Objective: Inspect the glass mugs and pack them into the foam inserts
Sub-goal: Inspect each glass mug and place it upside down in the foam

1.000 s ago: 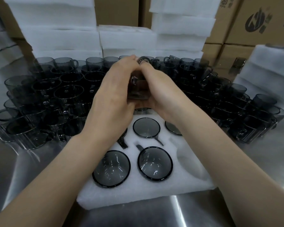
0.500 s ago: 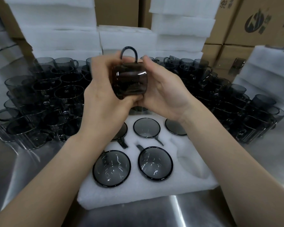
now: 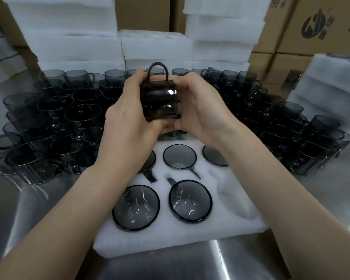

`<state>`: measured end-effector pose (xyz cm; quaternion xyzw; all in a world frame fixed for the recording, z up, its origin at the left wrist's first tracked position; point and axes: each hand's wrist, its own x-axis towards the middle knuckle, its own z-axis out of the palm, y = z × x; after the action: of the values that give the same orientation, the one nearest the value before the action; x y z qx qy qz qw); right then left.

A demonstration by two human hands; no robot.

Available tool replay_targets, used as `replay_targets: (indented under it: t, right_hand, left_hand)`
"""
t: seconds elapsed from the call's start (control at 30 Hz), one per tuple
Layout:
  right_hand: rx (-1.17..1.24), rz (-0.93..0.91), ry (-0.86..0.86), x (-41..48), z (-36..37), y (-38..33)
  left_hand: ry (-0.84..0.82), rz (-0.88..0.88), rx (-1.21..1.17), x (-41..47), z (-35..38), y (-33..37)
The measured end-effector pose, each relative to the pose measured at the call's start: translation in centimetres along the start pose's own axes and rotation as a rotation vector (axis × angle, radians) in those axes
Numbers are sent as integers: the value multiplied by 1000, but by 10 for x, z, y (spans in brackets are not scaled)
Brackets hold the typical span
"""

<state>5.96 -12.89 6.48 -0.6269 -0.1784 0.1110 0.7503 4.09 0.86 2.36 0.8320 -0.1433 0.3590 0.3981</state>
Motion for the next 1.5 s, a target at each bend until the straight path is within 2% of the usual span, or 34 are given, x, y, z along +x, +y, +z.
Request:
replay_targets:
  t: [0.13, 0.3, 0.4, 0.47, 0.57, 0.7, 0.8, 0.93, 1.07, 1.13, 1.27, 1.43, 1.5]
  right_hand:
    - [-150, -38, 7, -2, -1, -2]
    - [-332, -211, 70, -7, -4, -9]
    - [-544, -299, 172, -14, -2, -17]
    - [-689, -329, 292, -23, -5, -24]
    - [-909, -230, 394, -56, -15, -36]
    - [-1242, -3, 390, -118, -13, -33]
    - [-1275, 135, 407, -139, 1, -21]
    - [-1360, 217, 476, -138, 7, -15]
    - [-1454, 229, 431, -134, 8, -10]
    - [-1582, 206, 406, -137, 10, 0]
    - [-1638, 66, 387, -143, 10, 18]
    - [-1560, 171, 5, -150, -7, 20]
    - [-1616, 195, -96, -150, -12, 18]
  left_hand:
    - [-2, -20, -64, 0, 0, 0]
    - [9, -25, -151, -1, 1, 1]
    - [-18, -41, -191, -1, 1, 3]
    - [-128, -37, -195, -1, 1, 1]
    - [-256, -56, -180, -2, 1, 0]
    - [-228, -52, -154, -4, 0, 2]
    - [-254, -58, -111, -3, 1, -1]
    - [-251, -27, -110, -4, 1, -4]
    - [-239, -10, -115, -5, 2, -5]
    - [-238, -9, -113, -5, 3, -5]
    - [-231, -1, -109, -5, 3, -6]
    - [-215, 9, -109, -5, 3, -6]
    - [-213, 24, -110, -6, 3, -5]
